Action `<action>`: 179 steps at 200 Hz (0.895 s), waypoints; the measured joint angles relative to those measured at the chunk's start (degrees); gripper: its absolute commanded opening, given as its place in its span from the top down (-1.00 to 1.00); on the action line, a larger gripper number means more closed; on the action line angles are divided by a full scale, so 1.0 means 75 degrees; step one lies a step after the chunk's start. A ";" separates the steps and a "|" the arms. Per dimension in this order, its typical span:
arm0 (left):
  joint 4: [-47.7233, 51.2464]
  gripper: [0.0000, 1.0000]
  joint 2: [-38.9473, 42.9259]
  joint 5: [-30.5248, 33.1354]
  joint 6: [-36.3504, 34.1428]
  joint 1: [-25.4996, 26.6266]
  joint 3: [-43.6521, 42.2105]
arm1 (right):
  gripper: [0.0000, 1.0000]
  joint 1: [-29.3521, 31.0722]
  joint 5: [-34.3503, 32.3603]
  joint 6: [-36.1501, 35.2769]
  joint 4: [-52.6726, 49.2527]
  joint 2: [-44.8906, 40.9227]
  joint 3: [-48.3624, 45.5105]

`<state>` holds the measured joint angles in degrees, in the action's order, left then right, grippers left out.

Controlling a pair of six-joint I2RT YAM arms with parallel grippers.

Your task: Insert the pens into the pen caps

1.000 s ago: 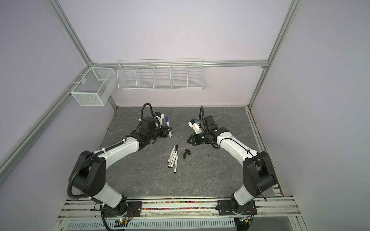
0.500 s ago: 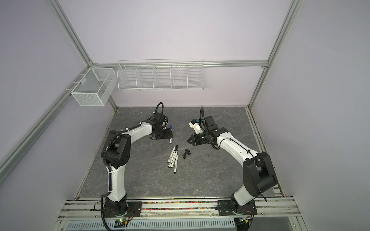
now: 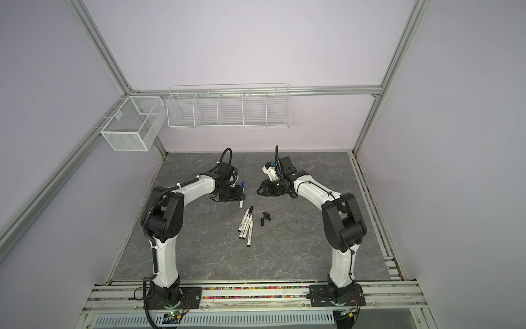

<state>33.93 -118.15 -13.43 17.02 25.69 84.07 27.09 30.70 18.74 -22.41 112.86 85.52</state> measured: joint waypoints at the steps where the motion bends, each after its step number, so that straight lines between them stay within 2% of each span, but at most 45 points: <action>1: -0.0003 -0.20 0.0000 -0.0003 0.0000 0.0000 0.0000 | 0.18 0.0003 0.0006 0.0009 0.0017 0.0047 0.0044; 36: -0.0096 -0.20 0.0003 -0.0143 0.0003 0.0000 -0.0012 | 0.19 0.0207 0.0248 0.0312 0.0172 0.1836 0.1862; 74: -0.0114 -0.20 0.0003 -0.0271 0.0003 0.0003 -0.0012 | 0.26 0.0525 0.0300 0.0490 0.0061 0.3104 0.3296; 120: -0.0143 -0.22 0.0006 -0.0277 -0.0015 0.0009 -0.0009 | 0.39 0.0568 0.0291 0.0903 0.0073 0.3791 0.3587; 136: -0.0143 -0.23 0.0009 -0.0274 -0.0029 0.0029 -0.0017 | 0.51 0.0568 0.0283 0.1014 0.0111 0.3850 0.3599; 179: -0.0417 -0.26 0.0309 -0.0230 -0.0099 0.0020 -0.0181 | 0.52 0.0595 -0.0079 0.1105 0.0131 0.3899 0.3620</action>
<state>30.81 -115.83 -15.16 16.27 25.85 82.72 31.55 30.11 27.03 -21.43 142.10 112.66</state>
